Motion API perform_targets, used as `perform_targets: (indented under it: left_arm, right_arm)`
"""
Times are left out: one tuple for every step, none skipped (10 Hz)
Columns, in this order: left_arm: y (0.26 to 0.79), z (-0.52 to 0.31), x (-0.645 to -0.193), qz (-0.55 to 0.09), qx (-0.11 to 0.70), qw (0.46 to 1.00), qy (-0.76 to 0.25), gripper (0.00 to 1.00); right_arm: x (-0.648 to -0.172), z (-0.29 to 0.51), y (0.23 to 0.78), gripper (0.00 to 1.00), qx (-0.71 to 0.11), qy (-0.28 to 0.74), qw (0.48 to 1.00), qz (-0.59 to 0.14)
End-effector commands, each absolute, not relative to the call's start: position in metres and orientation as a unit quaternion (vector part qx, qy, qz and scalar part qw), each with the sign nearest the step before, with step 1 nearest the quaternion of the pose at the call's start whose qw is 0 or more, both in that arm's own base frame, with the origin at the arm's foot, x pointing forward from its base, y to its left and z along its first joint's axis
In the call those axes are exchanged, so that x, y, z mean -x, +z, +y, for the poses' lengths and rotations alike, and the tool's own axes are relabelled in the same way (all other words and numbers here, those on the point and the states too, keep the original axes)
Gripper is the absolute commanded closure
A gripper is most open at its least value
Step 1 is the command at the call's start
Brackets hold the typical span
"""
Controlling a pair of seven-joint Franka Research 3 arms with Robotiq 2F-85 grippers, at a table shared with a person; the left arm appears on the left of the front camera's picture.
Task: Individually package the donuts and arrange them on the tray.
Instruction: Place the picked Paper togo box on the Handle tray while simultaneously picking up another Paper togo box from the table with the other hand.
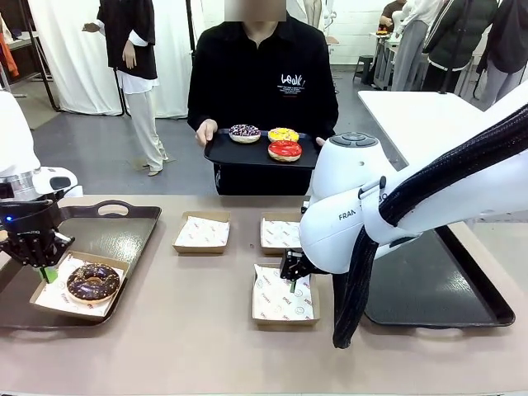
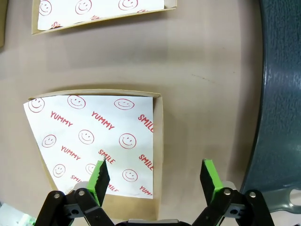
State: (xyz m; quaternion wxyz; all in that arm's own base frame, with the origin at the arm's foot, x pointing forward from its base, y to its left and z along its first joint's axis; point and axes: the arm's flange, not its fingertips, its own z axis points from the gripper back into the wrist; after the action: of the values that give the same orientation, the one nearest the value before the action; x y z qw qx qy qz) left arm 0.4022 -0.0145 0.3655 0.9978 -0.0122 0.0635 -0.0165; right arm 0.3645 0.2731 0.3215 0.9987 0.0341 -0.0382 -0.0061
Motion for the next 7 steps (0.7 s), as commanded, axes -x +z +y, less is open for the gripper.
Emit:
perform_targets:
  left_arm:
    - [0.3659, -0.0149, -0.4066, 0.067, 0.005, 0.998, -0.006, 0.99]
    - [0.3664, -0.0139, -0.4061, 0.066, 0.007, 0.998, -0.007, 0.99]
    - [0.3672, -0.0136, -0.4055, 0.068, 0.012, 0.998, -0.01, 0.93]
    - [0.3676, -0.0133, -0.4052, 0.066, 0.012, 0.998, -0.016, 0.39]
    - [0.3682, -0.0139, -0.4045, 0.066, 0.013, 0.998, -0.016, 0.33]
    - [0.3688, -0.0139, -0.4041, 0.065, 0.013, 0.998, -0.017, 0.0]
    - [0.3697, -0.0148, -0.4016, 0.07, 0.016, 0.997, -0.025, 0.0]
  right_arm:
    - [-0.3635, 0.2709, 0.3195, 0.0, -0.036, -0.002, 0.998, -0.042]
    - [-0.3637, 0.2719, 0.3191, 0.0, -0.036, -0.001, 0.999, -0.04]
    - [-0.3638, 0.2728, 0.319, 0.0, -0.037, 0.004, 0.999, -0.038]
    - [-0.3639, 0.2734, 0.3187, 0.57, -0.036, 0.007, 0.999, -0.04]
    - [-0.3639, 0.274, 0.3187, 0.59, -0.036, 0.006, 0.999, -0.039]
    - [-0.3641, 0.2743, 0.3188, 1.0, -0.037, 0.005, 0.999, -0.039]
    - [-0.3643, 0.2748, 0.3175, 0.64, -0.038, 0.004, 0.999, -0.034]
